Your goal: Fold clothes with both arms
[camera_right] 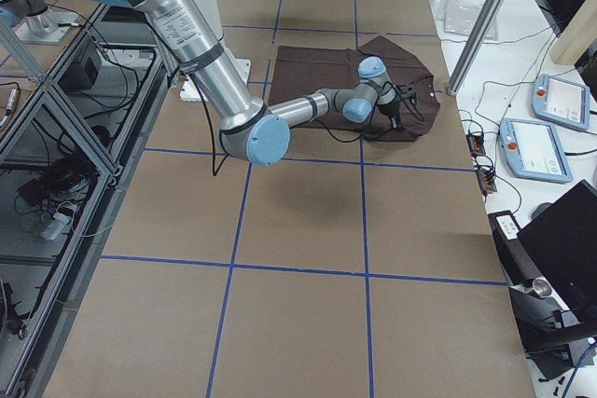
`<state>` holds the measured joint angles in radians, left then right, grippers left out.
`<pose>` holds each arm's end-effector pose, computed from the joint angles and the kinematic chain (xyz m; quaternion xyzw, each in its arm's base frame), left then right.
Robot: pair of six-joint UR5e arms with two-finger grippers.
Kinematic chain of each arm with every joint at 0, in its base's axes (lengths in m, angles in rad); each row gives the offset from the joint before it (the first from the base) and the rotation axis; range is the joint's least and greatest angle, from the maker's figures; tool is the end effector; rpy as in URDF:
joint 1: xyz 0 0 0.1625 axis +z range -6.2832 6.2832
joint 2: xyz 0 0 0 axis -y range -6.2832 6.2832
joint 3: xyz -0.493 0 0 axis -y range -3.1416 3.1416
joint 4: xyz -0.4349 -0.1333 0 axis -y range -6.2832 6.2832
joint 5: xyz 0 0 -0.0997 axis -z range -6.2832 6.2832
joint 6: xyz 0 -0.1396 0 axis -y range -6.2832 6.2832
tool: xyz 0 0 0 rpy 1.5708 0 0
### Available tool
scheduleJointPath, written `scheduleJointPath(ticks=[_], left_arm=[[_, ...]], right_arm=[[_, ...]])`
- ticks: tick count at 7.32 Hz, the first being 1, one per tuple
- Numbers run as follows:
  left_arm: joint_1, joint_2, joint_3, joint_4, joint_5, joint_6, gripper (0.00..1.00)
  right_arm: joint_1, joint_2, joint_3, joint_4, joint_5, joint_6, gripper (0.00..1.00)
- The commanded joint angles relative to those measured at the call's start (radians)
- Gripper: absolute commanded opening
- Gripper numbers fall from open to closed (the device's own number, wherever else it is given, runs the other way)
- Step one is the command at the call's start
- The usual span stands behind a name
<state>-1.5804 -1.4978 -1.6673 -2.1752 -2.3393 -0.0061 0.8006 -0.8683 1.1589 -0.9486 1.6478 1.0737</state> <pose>-0.0414 -0.5381 0.6666 0.2869 0.3560 0.1088 0.8826 -0.5431 -0.7359 0.4204 0.2386 -0.3718 0.1188 0.8892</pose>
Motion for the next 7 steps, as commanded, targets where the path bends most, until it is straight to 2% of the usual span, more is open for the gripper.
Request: scheduleJointPath(ticks=[1, 4, 5, 6, 7], left_arm=[[0.000, 0.001, 0.000, 0.000, 0.000, 0.000, 1.00], [0.000, 0.001, 0.000, 0.000, 0.000, 0.000, 1.00], [0.000, 0.001, 0.003, 0.000, 0.000, 0.000, 1.00], [0.000, 0.001, 0.003, 0.000, 0.000, 0.000, 1.00], [0.000, -0.001, 0.000, -0.002, 0.000, -0.002, 1.00]], right_arm=[[-0.078, 0.092, -0.001, -0.097, -0.115, 0.112, 0.00], [-0.116, 0.104, -0.013, -0.096, -0.160, 0.124, 0.00], [-0.124, 0.101, -0.015, -0.098, -0.164, 0.121, 0.77], [-0.133, 0.101, -0.015, -0.098, -0.195, 0.111, 1.00], [-0.129, 0.115, -0.015, -0.099, -0.189, 0.095, 1.00]])
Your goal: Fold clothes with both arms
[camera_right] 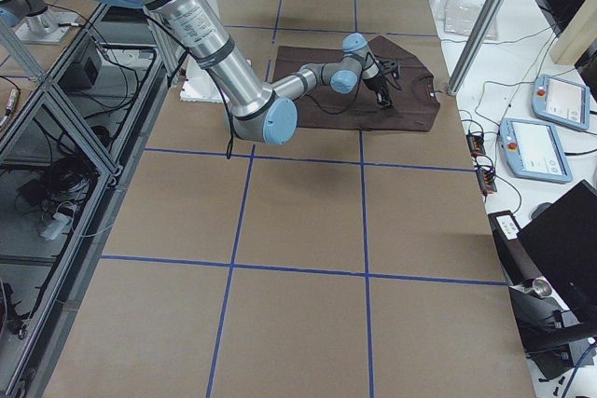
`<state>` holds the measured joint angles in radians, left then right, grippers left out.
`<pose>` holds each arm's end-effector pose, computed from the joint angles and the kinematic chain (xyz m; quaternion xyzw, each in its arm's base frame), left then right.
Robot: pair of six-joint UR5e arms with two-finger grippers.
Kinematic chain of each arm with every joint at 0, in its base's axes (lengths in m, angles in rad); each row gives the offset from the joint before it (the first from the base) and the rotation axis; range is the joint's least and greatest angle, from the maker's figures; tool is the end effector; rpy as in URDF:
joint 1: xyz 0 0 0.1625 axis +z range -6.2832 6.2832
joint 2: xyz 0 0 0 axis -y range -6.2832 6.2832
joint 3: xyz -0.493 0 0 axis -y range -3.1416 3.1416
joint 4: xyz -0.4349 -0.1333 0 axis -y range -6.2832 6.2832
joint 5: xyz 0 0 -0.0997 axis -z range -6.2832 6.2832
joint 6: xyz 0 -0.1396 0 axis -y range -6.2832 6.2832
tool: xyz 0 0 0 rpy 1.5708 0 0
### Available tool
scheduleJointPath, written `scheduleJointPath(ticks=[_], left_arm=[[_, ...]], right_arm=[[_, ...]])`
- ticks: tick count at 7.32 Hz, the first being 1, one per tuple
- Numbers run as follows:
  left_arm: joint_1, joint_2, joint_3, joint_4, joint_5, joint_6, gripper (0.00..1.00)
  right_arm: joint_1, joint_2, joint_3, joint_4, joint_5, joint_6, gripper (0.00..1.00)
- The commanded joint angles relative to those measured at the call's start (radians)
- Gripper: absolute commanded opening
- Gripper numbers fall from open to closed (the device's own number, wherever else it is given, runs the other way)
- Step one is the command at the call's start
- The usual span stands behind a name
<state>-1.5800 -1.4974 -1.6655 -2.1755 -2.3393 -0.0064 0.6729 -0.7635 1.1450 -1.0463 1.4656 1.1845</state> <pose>-0.0412 -0.5379 0.6678 0.2860 0.3563 0.1085 0.8829 -0.6355 -0.6957 0.3486 0.2616 -0.3533 0.1510 0.8854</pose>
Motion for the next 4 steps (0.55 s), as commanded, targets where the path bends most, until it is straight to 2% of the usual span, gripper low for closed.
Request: scheduleJointPath(ticks=[1, 2, 3, 4], left_arm=[[0.000, -0.004, 0.001, -0.044, 0.002, -0.010, 1.00], [0.002, -0.010, -0.005, -0.116, 0.002, -0.007, 1.00], [0.014, -0.014, -0.006, -0.200, -0.001, -0.013, 1.00], [0.076, -0.035, -0.007, -0.207, -0.002, -0.014, 1.00]], right_arm=[[0.025, 0.033, 0.005, -0.068, 0.040, -0.044, 1.00], [0.062, 0.055, 0.019, -0.133, 0.117, -0.089, 1.00], [0.103, 0.047, 0.031, -0.139, 0.199, -0.167, 1.00], [0.146, 0.023, 0.062, -0.142, 0.281, -0.242, 1.00]])
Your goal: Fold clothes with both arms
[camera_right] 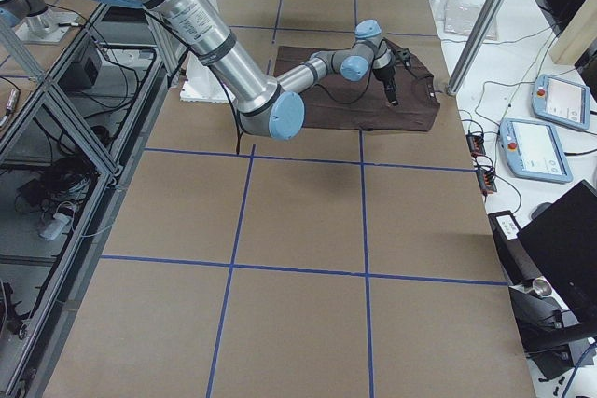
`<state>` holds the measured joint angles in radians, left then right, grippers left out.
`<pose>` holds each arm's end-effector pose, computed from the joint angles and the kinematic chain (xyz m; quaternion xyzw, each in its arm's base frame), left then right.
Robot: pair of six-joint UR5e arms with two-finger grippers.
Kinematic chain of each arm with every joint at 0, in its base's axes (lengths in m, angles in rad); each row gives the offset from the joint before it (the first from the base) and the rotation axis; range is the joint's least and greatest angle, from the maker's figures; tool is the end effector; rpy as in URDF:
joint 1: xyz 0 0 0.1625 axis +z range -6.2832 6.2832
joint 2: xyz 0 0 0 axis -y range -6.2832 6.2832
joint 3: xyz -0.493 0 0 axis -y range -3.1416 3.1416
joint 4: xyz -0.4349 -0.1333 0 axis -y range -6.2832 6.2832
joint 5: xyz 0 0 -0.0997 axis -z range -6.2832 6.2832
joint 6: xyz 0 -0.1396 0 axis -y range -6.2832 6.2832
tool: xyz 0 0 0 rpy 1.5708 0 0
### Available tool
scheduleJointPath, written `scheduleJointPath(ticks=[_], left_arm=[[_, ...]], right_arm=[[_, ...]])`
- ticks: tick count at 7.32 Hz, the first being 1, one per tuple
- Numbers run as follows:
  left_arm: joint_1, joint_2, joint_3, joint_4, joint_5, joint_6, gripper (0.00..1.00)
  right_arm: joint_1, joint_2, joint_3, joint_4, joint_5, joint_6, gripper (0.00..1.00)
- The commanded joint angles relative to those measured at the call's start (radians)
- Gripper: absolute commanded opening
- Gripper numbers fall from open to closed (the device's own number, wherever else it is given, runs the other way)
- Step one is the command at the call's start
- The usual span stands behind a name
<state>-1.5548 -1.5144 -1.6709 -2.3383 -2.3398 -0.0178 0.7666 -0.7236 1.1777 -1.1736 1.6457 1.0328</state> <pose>-0.0274 -0.5486 0.6325 0.3599 0.3508 0.1472 0.8519 -0.5851 -0.7341 0.3149 0.2234 -0.3486 0.0884 0.9060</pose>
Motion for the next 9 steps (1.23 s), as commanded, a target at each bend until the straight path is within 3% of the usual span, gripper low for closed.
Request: scheduleJointPath(ticks=[1, 2, 4, 5, 7, 9], left_arm=[[0.094, -0.047, -0.001, -0.049, -0.001, -0.084, 1.00], [0.152, -0.058, -0.015, -0.067, 0.008, -0.269, 1.00], [0.255, -0.072, -0.015, -0.134, 0.083, -0.574, 1.00], [0.315, -0.111, -0.004, -0.139, 0.161, -0.728, 0.90], [0.462, -0.212, 0.031, -0.147, 0.296, -1.042, 0.56], [0.600, -0.369, 0.194, -0.156, 0.454, -1.158, 0.53]], right_arm=[[0.095, -0.069, 0.090, -0.029, 0.177, -0.136, 1.00], [0.141, -0.152, 0.193, -0.059, 0.250, -0.207, 1.00], [0.187, -0.259, 0.339, -0.100, 0.304, -0.273, 1.00], [0.188, -0.267, 0.347, -0.098, 0.303, -0.273, 1.00], [0.188, -0.270, 0.347, -0.097, 0.293, -0.273, 1.00], [0.186, -0.274, 0.346, -0.095, 0.289, -0.272, 1.00]])
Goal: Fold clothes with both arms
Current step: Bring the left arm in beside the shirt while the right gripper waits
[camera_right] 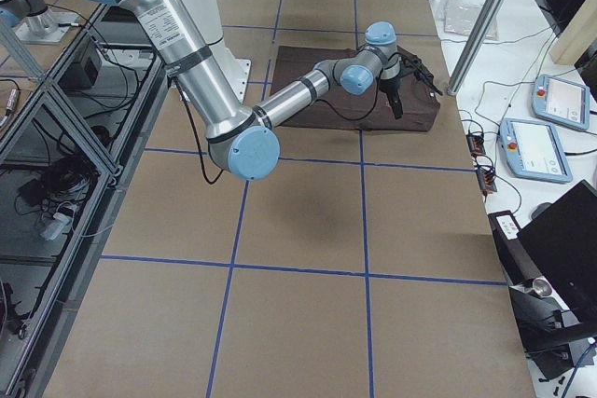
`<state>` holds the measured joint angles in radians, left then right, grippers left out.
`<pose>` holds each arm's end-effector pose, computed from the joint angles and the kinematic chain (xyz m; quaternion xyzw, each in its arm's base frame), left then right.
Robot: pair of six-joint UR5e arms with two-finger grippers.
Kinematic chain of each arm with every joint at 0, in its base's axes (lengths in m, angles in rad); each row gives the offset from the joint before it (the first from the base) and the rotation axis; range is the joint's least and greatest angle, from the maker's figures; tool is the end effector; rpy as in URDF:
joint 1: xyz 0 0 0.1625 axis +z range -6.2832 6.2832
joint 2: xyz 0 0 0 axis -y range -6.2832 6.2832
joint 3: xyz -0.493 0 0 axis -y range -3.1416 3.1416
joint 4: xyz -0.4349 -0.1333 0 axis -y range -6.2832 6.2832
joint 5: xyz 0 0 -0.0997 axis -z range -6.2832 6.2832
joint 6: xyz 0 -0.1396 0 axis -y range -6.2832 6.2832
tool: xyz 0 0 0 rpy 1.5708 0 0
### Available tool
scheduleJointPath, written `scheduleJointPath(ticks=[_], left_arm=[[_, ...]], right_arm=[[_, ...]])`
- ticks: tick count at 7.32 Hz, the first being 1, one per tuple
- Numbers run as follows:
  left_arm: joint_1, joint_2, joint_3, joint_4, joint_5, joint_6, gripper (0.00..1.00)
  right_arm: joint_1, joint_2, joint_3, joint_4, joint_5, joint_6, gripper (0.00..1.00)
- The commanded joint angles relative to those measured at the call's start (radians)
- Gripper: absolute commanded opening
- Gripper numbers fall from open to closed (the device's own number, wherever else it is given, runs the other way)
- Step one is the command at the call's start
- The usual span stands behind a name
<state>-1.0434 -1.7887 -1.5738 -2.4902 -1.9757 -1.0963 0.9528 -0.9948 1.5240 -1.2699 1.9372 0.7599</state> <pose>0.2792 -0.6349 0.5115 0.2410 0.5001 -0.1272 0.8219 -0.3999 -0.7063 0.3708 0.2001 -0.3807 -0.0095 0.9027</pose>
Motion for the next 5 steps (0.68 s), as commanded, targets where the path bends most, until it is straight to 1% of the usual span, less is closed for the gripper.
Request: scheduleJointPath(ticks=[1, 2, 4, 5], left_arm=[[0.115, -0.163, 0.180, -0.004, 0.139, -0.082, 0.53], [0.127, -0.196, 0.237, -0.013, 0.168, -0.082, 0.53], [0.164, -0.256, 0.367, -0.070, 0.239, -0.082, 0.52], [0.170, -0.280, 0.406, -0.073, 0.251, -0.082, 0.52]], right_arm=[[-0.002, -0.004, -0.001, 0.001, -0.003, 0.001, 1.00], [-0.003, -0.013, -0.001, 0.003, -0.004, 0.001, 1.00], [-0.003, -0.013, -0.001, 0.004, -0.004, 0.001, 1.00], [-0.003, -0.013, -0.001, 0.006, -0.004, 0.001, 1.00]])
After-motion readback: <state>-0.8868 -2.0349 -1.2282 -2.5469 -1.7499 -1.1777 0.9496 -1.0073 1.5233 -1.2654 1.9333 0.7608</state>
